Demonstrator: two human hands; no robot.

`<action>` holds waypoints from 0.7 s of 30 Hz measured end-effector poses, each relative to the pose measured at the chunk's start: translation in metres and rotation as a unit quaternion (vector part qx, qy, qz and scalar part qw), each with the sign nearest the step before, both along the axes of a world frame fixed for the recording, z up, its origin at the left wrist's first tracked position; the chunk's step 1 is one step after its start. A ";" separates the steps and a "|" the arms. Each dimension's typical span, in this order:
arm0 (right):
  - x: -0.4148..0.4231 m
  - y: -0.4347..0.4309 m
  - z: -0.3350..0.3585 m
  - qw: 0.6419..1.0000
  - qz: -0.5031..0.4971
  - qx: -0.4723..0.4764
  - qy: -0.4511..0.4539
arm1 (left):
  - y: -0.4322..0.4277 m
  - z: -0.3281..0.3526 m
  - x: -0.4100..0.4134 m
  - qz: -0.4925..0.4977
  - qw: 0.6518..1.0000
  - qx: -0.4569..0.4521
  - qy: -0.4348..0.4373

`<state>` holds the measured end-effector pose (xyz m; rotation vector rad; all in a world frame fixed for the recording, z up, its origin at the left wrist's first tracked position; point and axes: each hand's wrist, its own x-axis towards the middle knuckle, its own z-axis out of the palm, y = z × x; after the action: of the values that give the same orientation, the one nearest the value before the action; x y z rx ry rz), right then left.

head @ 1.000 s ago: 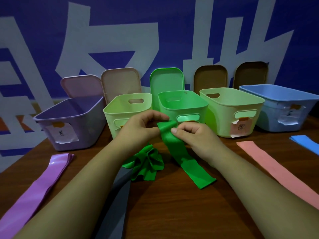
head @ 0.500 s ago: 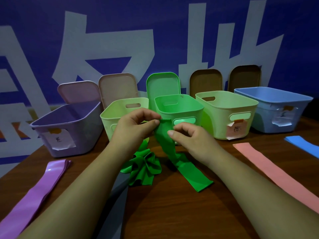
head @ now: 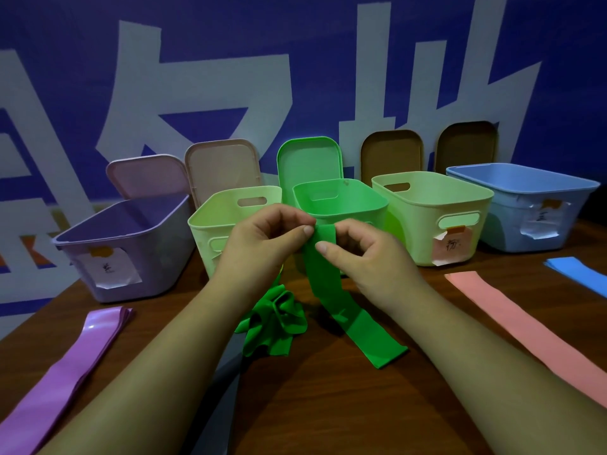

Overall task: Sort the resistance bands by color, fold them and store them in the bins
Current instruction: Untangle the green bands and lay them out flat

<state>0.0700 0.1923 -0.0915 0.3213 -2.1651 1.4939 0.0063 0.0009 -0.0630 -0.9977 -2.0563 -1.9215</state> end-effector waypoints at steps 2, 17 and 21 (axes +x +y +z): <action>-0.001 -0.001 0.000 1.000 -0.002 -0.005 -0.001 | 0.001 0.000 0.000 -0.008 1.000 0.001 0.002; 0.020 0.008 0.044 0.988 -0.040 -0.146 0.037 | -0.002 0.009 0.015 -0.130 0.967 -0.200 -0.089; 0.033 0.013 0.084 0.981 -0.039 -0.182 0.060 | 0.011 0.029 0.039 -0.137 0.962 -0.222 -0.077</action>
<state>0.1029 0.2058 -0.0073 0.1907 -1.7471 1.7373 0.0449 0.0117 -0.0344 -1.3209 -2.6387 -1.7338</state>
